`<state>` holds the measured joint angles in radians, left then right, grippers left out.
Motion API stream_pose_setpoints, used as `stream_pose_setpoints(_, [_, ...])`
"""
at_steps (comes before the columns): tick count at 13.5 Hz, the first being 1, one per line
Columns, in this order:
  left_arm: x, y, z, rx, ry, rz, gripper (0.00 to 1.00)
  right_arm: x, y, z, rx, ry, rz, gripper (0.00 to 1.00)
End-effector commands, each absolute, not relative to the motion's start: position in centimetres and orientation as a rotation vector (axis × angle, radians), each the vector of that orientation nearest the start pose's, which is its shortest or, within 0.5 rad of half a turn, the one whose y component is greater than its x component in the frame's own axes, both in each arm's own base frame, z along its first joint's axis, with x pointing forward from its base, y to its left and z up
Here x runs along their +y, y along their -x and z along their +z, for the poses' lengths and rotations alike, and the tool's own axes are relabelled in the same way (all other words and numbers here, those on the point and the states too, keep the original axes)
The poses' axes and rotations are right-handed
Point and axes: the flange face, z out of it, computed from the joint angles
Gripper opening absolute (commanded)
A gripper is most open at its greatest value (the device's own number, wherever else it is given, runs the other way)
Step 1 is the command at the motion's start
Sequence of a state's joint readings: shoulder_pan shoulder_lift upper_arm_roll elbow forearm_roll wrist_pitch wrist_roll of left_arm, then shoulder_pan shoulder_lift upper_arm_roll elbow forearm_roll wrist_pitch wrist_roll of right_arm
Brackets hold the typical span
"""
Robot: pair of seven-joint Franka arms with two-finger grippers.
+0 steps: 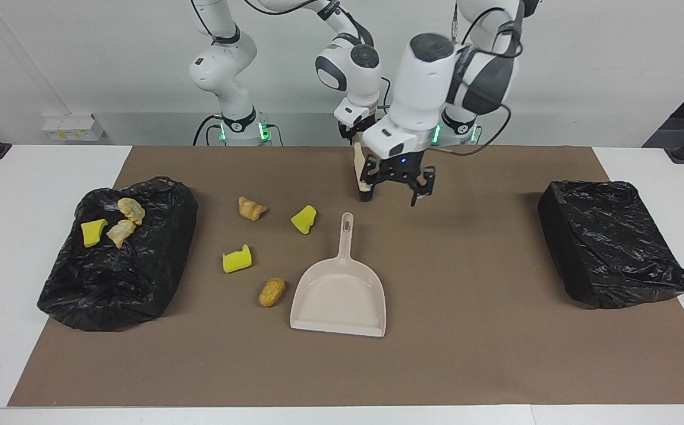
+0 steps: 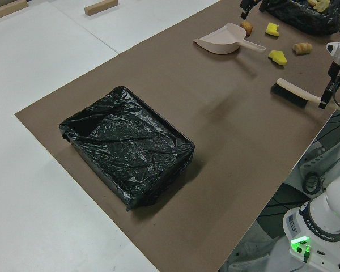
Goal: Sweep and dump trash in bin
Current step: 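Grasp the dustpan handle with the left gripper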
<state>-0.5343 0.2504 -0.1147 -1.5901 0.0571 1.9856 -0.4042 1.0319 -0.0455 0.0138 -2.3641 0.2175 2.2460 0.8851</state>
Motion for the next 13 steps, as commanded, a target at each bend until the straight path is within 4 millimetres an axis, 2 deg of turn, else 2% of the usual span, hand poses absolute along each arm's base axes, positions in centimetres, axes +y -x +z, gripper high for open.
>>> stream_pose_setpoints(1, [-41.7,-52.2,45.0,0.366,3.155,-0.277,1.00,41.9,-23.6,33.8,0.005,3.082,0.289,0.55])
stream_pose_setpoints(2, [-41.9,-51.9,43.9,0.367,3.162,-0.290,1.00,41.9,-23.6,33.7,0.012,3.085,0.292,0.48])
stream_pose_setpoints(3, [-42.3,-52.1,42.0,0.335,3.173,-0.288,1.00,41.8,-23.6,33.7,0.002,3.087,0.297,0.30])
stream_pose_setpoints(4, [-43.1,-51.8,40.5,0.316,3.174,-0.275,1.00,41.8,-23.6,33.6,0.001,3.091,0.303,0.00])
stream_pose_setpoints(5, [-45.2,-50.9,38.1,0.340,3.153,-0.258,1.00,41.7,-23.6,33.6,0.007,3.097,0.313,0.00])
stream_pose_setpoints(6, [-45.8,-50.9,36.7,0.302,3.141,-0.289,1.00,41.4,-23.7,33.6,-0.001,3.115,0.343,0.00])
stream_pose_setpoints(8, [-46.0,-51.4,36.8,0.266,3.160,-0.371,1.00,40.3,-24.7,34.7,0.032,3.148,0.413,0.00])
stream_pose_setpoints(10, [-46.6,-51.3,34.8,0.278,3.155,-0.340,1.00,37.7,-26.2,37.6,0.095,3.161,0.457,0.00])
stream_pose_setpoints(11, [-46.7,-51.7,35.1,0.274,3.156,-0.348,0.92,36.1,-27.1,39.1,0.138,3.158,0.474,0.00])
stream_pose_setpoints(12, [-46.7,-51.8,35.2,0.274,3.155,-0.352,0.78,34.1,-28.2,40.1,0.193,3.157,0.507,0.00])
stream_pose_setpoints(13, [-46.6,-51.9,35.2,0.274,3.152,-0.349,0.53,32.1,-29.4,41.2,0.252,3.150,0.520,0.00])
